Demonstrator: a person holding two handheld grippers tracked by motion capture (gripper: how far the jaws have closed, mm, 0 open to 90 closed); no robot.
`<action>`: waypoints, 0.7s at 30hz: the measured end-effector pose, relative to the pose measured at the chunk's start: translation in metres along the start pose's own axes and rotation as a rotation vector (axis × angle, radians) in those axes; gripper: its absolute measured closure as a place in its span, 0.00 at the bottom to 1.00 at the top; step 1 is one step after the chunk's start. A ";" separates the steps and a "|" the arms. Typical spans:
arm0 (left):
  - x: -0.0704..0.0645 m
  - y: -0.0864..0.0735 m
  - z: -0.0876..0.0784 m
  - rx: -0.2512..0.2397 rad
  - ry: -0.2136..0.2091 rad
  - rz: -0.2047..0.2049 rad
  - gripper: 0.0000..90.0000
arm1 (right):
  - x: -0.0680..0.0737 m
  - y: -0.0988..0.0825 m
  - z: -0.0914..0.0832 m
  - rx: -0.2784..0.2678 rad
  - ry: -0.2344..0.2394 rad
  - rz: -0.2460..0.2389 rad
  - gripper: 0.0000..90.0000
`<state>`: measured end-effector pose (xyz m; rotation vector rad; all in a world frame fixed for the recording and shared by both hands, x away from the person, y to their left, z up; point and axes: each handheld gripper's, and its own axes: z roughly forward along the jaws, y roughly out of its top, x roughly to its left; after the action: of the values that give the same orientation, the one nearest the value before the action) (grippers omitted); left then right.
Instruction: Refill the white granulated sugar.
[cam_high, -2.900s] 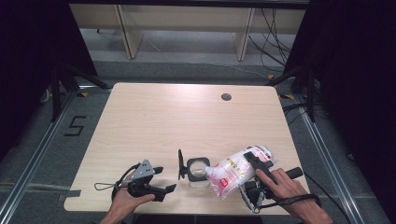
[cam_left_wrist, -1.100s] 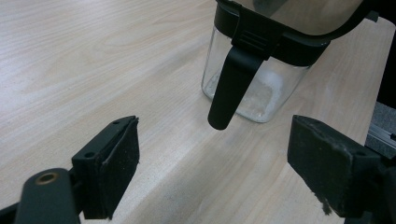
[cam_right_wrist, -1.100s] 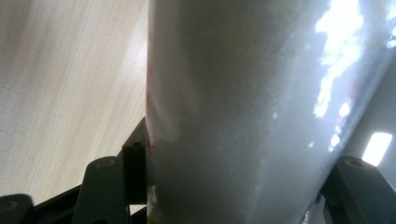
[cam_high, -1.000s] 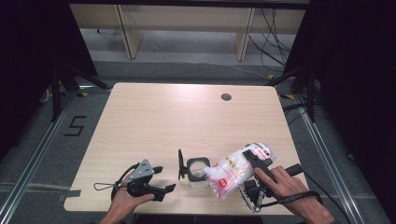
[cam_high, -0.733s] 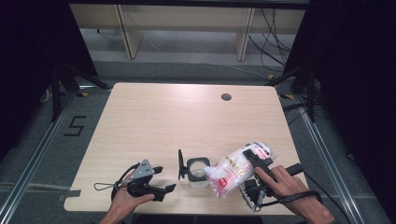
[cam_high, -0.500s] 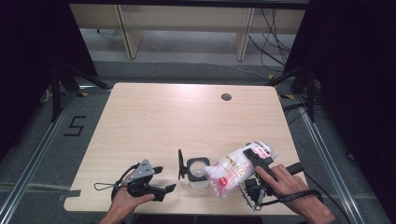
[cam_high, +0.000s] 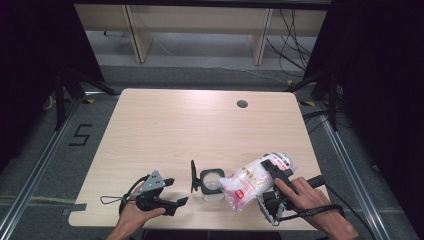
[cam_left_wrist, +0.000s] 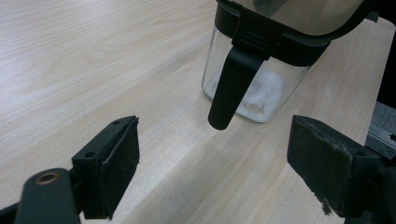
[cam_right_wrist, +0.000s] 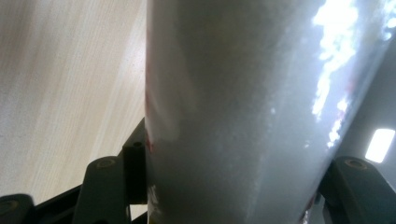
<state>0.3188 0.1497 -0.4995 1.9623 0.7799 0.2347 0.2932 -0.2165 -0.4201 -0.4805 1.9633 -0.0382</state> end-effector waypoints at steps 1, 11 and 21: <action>0.000 0.000 0.000 0.000 -0.001 -0.001 0.18 | 0.000 0.000 0.000 0.001 0.003 0.001 0.44; 0.000 0.000 0.000 -0.002 -0.003 -0.004 0.18 | -0.001 -0.002 -0.001 -0.003 -0.009 -0.015 0.44; 0.001 0.000 -0.001 -0.005 0.002 -0.003 0.18 | 0.003 -0.002 -0.004 -0.005 -0.020 -0.004 0.44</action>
<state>0.3189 0.1506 -0.4989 1.9565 0.7824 0.2365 0.2893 -0.2204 -0.4204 -0.4861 1.9432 -0.0303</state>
